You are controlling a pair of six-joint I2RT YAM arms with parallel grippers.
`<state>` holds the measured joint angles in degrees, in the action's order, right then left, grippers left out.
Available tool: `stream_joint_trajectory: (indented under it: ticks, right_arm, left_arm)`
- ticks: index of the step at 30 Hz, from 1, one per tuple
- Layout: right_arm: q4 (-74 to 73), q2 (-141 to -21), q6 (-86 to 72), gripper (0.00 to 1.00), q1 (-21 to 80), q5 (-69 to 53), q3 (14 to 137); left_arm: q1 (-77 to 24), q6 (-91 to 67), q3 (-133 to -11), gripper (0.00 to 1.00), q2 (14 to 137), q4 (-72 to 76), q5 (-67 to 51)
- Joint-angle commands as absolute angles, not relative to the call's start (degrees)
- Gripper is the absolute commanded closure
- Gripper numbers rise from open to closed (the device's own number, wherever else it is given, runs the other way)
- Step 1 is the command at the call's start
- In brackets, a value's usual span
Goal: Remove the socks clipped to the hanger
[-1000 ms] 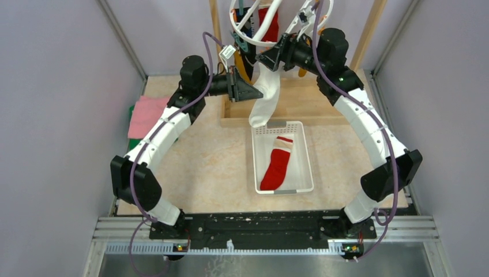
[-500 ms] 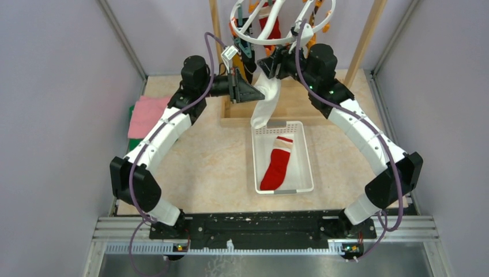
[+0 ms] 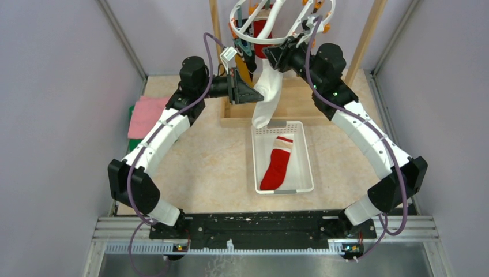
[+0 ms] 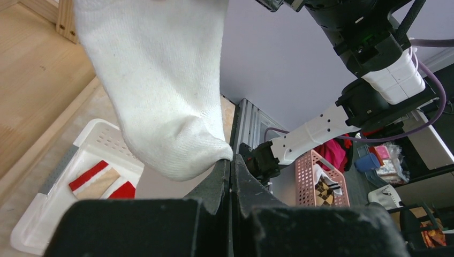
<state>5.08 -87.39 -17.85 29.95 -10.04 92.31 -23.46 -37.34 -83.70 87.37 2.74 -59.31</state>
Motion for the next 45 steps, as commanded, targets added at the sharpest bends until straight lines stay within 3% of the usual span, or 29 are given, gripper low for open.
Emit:
stream_joint_trajectory:
  ticks: [1, 9, 19, 24, 25, 32, 36, 45]
  right_arm:
    - [6.58, -85.67, -19.21, 0.75, 30.58, -10.44, 94.98]
    - [2.78, -85.57, -19.50, 1.00, 28.97, -11.47, 97.09]
    - [-3.55, -85.95, -22.24, 1.00, 24.54, -13.81, 100.19]
    - [-6.65, -85.61, -21.89, 1.00, 23.25, -12.33, 101.46]
    - [-7.40, -85.74, -21.89, 1.00, 22.73, -12.01, 102.03]
    - [-8.84, -84.65, -22.86, 1.00, 19.62, -9.65, 101.60]
    - [-9.80, -84.71, -23.74, 1.00, 17.97, -9.12, 102.81]
    - [-12.40, -85.86, -24.65, 1.00, 15.78, -8.69, 104.52]
  left_arm:
    - [-23.71, -36.50, -84.04, 1.00, 84.91, 3.34, -59.82]
    - [-24.20, -33.10, -83.41, 1.00, 84.59, -0.88, -57.59]
    - [-32.90, -21.52, -79.64, 0.97, 88.20, -7.64, -52.89]
    - [-34.07, -14.94, -77.58, 0.04, 89.41, -13.60, -52.56]
    - [-34.04, -12.57, -76.94, 0.01, 88.84, -14.70, -51.78]
    - [-31.32, 2.60, -79.48, 0.01, 82.98, -27.35, -44.94]
    - [-26.52, 1.24, -79.44, 0.01, 80.34, -25.21, -39.26]
    - [-17.37, -9.31, -83.47, 0.01, 86.00, -9.09, -44.09]
